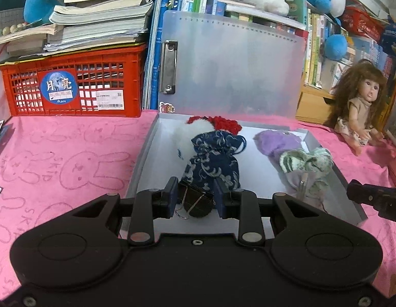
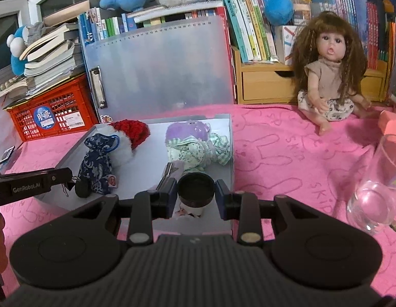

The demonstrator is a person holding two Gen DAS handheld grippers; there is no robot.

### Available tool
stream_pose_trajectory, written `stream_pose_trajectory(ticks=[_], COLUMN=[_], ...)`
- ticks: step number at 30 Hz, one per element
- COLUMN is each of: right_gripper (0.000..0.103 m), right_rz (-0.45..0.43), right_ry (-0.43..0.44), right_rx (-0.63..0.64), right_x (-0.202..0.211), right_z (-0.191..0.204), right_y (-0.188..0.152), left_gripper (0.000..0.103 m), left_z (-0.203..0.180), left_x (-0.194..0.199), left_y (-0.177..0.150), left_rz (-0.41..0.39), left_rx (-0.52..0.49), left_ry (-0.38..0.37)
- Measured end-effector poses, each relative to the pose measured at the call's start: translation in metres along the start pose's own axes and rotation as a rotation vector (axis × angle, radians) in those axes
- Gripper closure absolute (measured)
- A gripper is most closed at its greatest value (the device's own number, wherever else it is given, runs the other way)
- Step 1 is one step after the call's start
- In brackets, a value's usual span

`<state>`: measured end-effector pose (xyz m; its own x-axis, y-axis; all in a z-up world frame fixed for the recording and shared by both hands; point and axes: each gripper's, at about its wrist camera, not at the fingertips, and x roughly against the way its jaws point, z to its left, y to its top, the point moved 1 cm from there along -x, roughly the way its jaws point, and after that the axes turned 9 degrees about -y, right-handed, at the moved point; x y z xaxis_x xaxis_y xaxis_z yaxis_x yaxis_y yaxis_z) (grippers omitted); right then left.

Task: Organize objects
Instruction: 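Lower and open left tool releasing binder clip while right tool releases disc in box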

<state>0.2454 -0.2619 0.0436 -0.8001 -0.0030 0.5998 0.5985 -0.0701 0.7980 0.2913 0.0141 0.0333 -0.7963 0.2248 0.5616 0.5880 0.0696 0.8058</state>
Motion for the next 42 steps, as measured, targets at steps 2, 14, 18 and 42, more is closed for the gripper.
stream_pose_trajectory(ticks=[2, 14, 18, 42], right_gripper=[0.066, 0.066, 0.066, 0.047], right_rz=[0.015, 0.093, 0.1, 0.101], right_ry=[0.009, 0.059, 0.073, 0.104], right_rx=[-0.003, -0.027, -0.016, 0.0], right_x=[-0.006, -0.03, -0.034, -0.035], right_z=[-0.001, 0.003, 0.009, 0.02], right_y=[0.003, -0.001, -0.001, 0.001], left_gripper=[0.075, 0.075, 0.075, 0.076], left_z=[0.003, 0.012, 0.013, 0.012], left_x=[-0.004, -0.022, -0.027, -0.038], left_y=[0.002, -0.001, -0.001, 0.0], left_rz=[0.003, 0.021, 0.024, 0.035], left_rx=[-0.003, -0.003, -0.004, -0.01], left_ry=[-0.004, 0.006, 0.011, 0.036])
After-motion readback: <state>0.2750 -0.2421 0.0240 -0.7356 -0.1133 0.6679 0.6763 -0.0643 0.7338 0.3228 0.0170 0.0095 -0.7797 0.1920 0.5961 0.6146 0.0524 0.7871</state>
